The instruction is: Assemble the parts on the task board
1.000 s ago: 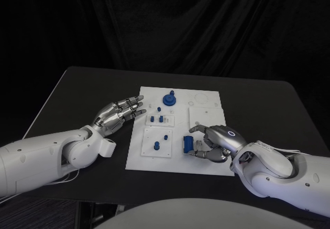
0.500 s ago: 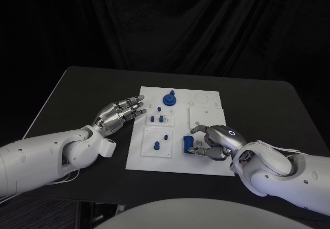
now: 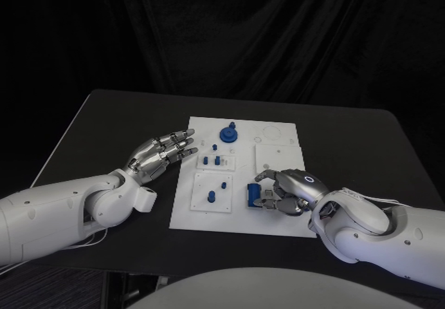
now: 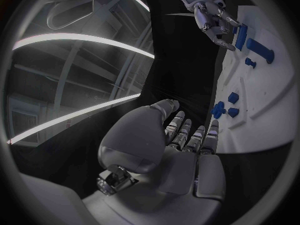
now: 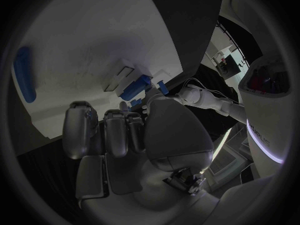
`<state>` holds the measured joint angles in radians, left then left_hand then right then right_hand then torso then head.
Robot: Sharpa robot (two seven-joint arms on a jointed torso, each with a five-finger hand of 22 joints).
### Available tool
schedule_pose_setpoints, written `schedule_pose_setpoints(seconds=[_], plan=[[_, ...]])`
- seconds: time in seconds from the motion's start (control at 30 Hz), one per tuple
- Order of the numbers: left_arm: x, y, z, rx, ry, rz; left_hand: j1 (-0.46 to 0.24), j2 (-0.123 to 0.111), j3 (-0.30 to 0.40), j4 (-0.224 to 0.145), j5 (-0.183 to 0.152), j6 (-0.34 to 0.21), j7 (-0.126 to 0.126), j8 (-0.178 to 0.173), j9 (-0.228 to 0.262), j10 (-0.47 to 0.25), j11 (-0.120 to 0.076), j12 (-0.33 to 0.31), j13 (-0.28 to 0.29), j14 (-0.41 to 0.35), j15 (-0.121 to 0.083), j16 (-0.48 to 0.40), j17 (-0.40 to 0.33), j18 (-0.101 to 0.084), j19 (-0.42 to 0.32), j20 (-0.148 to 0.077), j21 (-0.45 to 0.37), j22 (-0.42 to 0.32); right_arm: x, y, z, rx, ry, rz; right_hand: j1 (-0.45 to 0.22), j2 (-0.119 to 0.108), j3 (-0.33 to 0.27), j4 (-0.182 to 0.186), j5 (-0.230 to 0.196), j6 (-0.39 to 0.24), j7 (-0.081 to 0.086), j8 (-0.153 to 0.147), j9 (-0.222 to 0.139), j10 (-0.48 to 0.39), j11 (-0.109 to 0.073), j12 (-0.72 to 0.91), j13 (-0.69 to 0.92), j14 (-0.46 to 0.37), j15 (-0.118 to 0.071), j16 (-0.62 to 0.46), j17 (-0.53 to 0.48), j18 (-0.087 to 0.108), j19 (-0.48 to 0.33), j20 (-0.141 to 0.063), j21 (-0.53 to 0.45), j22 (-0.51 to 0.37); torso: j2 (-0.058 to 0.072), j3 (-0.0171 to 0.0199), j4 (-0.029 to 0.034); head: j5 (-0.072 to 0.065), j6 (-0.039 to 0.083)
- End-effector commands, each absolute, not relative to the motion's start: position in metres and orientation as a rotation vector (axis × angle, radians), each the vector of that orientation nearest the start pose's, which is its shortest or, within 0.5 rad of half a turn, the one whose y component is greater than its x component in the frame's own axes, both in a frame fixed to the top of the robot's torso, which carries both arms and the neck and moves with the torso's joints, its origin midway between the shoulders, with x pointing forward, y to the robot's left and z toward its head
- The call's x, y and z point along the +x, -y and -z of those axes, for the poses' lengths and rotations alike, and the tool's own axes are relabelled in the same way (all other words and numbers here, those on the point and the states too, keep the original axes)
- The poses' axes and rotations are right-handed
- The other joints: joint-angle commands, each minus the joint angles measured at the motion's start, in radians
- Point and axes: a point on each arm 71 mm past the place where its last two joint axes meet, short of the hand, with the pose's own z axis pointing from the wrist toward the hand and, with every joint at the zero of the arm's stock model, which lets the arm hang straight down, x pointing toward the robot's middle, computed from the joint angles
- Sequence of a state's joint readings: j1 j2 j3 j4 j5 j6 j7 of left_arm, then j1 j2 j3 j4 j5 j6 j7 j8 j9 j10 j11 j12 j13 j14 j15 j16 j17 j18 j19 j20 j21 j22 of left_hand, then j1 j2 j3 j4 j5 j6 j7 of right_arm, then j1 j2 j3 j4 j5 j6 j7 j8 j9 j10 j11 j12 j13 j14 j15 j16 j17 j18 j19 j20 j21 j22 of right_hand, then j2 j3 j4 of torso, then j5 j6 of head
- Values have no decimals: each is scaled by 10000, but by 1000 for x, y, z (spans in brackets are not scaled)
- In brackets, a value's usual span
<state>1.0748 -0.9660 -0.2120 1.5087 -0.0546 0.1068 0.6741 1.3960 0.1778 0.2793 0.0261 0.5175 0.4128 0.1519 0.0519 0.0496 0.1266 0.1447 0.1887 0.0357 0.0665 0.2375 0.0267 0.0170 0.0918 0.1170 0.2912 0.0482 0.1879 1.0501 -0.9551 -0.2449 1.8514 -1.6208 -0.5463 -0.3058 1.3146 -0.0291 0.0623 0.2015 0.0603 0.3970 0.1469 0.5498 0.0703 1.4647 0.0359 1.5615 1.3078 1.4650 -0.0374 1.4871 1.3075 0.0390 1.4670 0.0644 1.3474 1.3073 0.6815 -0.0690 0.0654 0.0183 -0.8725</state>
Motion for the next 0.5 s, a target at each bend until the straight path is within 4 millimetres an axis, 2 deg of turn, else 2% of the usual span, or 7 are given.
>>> schedule_pose_setpoints(seconds=[0.03,0.4,0.5], plan=[[420,-257,271,-10728,-15244,18746,-43,-21,51,7,45,54,17,55,16,-13,82,50,12,42,32,55,9,-11,17,32,-26,2,352,174,274,-1710,-17999,-6612,243,-135,-26,-154,-58,75,-5,65,-15,896,56,10,2414,702,53,-49,834,159,278,84,-77,1903,-3,-1,-11,24,-2],[420,-256,271,-10733,-15258,18763,-43,-21,51,7,45,54,17,55,16,-13,82,50,12,42,32,55,9,-11,17,32,-26,2,351,175,269,-1607,-17416,-6908,296,-342,-121,-161,-88,18,0,46,-21,891,60,9,2408,698,53,-56,822,159,273,84,-85,1901,-3,2,-7,-17,-2],[420,-257,271,-10731,-15248,18768,-43,-21,51,7,45,54,17,55,16,-13,82,50,12,42,32,55,9,-11,17,32,-26,2,349,177,266,-1532,-17181,-7062,193,-708,-152,198,-87,-79,1,24,-21,873,57,0,2383,696,51,-61,812,159,272,82,-88,1902,-4,4,-11,-39,-2]])
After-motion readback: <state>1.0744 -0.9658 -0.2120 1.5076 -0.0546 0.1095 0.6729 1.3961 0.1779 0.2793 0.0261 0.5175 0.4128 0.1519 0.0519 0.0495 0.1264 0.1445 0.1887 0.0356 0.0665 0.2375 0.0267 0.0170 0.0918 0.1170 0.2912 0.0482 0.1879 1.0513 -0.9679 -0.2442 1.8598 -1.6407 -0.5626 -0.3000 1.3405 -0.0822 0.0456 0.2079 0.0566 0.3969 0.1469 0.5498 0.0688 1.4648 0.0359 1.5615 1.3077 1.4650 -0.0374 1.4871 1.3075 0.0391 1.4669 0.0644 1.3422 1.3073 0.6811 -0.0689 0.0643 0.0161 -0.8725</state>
